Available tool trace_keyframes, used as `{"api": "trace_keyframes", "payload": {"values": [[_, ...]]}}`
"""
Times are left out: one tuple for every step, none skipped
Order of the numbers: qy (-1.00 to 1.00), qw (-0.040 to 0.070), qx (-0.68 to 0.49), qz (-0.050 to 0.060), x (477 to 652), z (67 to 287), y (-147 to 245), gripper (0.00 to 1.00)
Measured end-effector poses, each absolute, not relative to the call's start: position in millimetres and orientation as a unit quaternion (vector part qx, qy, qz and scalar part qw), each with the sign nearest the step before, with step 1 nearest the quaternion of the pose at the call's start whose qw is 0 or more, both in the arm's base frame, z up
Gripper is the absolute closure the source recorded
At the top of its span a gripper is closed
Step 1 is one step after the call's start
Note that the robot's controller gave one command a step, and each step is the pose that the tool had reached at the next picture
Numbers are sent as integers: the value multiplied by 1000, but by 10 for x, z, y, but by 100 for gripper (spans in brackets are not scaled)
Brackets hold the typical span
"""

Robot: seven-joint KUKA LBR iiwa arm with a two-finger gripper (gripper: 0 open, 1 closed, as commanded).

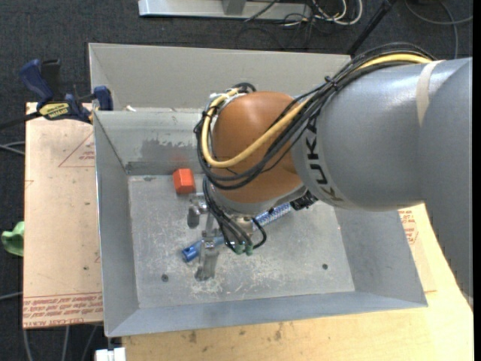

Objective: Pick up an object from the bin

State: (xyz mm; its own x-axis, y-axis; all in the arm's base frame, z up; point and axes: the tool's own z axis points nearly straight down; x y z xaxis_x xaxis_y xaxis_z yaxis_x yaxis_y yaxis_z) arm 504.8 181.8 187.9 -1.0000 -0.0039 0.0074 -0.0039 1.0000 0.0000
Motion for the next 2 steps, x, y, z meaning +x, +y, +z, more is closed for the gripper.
{"api": "trace_keyframes", "payload": {"values": [[-998, 2, 60, 1, 5426, 658, 1254, 0], [-998, 0, 59, -1, 5428, 661, 1264, 0]]}}
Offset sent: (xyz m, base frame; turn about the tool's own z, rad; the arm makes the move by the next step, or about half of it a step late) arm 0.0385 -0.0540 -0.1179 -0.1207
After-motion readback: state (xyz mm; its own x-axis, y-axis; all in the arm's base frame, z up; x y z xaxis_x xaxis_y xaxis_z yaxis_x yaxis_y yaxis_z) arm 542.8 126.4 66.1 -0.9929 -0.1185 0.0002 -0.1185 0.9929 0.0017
